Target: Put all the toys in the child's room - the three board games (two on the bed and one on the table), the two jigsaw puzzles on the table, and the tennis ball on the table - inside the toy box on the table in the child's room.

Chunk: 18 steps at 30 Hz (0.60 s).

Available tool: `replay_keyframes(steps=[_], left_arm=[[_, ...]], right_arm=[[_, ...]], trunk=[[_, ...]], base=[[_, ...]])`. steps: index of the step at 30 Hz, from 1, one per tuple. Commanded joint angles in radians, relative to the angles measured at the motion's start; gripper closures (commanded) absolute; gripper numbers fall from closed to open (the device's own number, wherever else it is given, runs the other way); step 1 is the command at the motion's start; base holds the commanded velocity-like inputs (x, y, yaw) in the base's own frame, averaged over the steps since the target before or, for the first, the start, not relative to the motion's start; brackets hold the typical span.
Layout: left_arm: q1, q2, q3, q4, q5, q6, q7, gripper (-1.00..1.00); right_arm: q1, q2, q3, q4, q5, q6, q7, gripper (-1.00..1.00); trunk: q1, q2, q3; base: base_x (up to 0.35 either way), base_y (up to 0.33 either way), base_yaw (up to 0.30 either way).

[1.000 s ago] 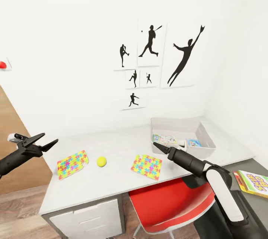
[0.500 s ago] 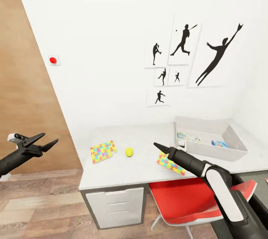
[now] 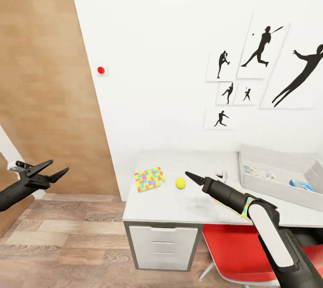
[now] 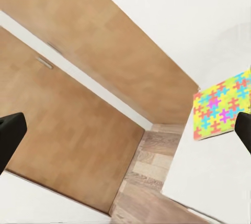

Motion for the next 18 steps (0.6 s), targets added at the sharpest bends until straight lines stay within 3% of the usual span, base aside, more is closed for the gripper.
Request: replay_keyframes(steps=[1,9,14,18], left_arm=[[-0.001,0.001,-0.001,0.0,0.002,0.011,-0.003,-1.0],[-0.001,0.003,-0.001,0.0,0.003,0.011,0.0,-1.0],[-0.001,0.002,-0.001,0.0,0.003,0.011,0.003,-1.0],[-0.001,0.003,-0.001,0.0,0.003,0.011,0.003,-1.0]], right_arm=[[-0.001,0.0,0.0,0.0,-0.001,0.003,0.001,-1.0],[-0.001,0.0,0.0,0.0,-0.001,0.003,0.0,-1.0],[-0.001,-0.001,-0.001,0.0,-0.001,0.002,-0.002,-1.0],[-0.001,-0.001,-0.001,0.0,-0.001,0.002,-0.003,-1.0]], trunk=[[0.001,-0.002,-0.003],[0.001,-0.002,-0.006],[0.001,-0.002,-0.008],[0.001,-0.002,-0.009]], base=[[0.016,0.072,0.276],[0.118,0.139,0.276],[0.272,0.098,0.26],[0.32,0.018,0.081]])
